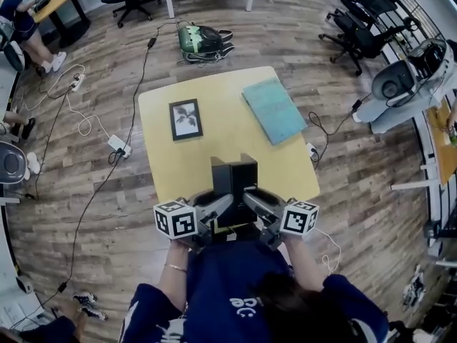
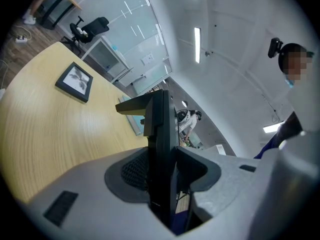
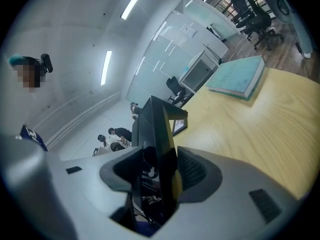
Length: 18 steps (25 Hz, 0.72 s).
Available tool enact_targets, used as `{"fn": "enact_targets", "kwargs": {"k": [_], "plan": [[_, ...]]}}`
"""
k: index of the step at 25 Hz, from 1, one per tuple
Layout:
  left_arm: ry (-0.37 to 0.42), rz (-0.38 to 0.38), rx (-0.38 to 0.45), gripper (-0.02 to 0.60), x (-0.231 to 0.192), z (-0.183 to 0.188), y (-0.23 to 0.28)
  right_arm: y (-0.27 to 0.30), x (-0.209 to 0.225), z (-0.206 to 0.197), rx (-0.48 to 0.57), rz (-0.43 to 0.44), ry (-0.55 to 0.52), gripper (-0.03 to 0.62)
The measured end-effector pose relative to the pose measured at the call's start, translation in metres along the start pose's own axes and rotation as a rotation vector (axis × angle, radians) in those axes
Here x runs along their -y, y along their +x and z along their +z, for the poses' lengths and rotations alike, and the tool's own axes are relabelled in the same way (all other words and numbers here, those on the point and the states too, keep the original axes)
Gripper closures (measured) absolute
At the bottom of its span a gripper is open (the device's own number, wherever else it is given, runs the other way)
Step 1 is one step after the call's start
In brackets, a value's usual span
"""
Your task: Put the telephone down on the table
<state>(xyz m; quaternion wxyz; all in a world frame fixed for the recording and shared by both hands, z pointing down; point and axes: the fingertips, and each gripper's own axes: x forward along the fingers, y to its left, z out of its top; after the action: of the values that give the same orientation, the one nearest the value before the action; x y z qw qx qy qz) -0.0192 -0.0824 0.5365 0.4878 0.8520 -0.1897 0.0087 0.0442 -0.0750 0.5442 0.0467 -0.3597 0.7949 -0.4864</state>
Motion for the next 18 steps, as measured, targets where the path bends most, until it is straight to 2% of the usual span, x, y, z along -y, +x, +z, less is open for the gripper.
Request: {"fn": "enact_targets", "kwargs": {"k": [5,12,18], "plan": [[0.004,0.023,0.041,0.407,-0.002,0.019,0.009,0.009,0.004,0.022,-0.023,0.028,-0.02,0.375],[0.038,0.042,0.054,0.405,-0.004,0.046,0.027,0.016,0.011,0.053,-0.026,0.054,-0.034,0.375],[0.02,0.042,0.093,0.407,-0.012,0.063,0.046,0.023,0.025,0.078,-0.046,0.055,-0.066,0.376]]}}
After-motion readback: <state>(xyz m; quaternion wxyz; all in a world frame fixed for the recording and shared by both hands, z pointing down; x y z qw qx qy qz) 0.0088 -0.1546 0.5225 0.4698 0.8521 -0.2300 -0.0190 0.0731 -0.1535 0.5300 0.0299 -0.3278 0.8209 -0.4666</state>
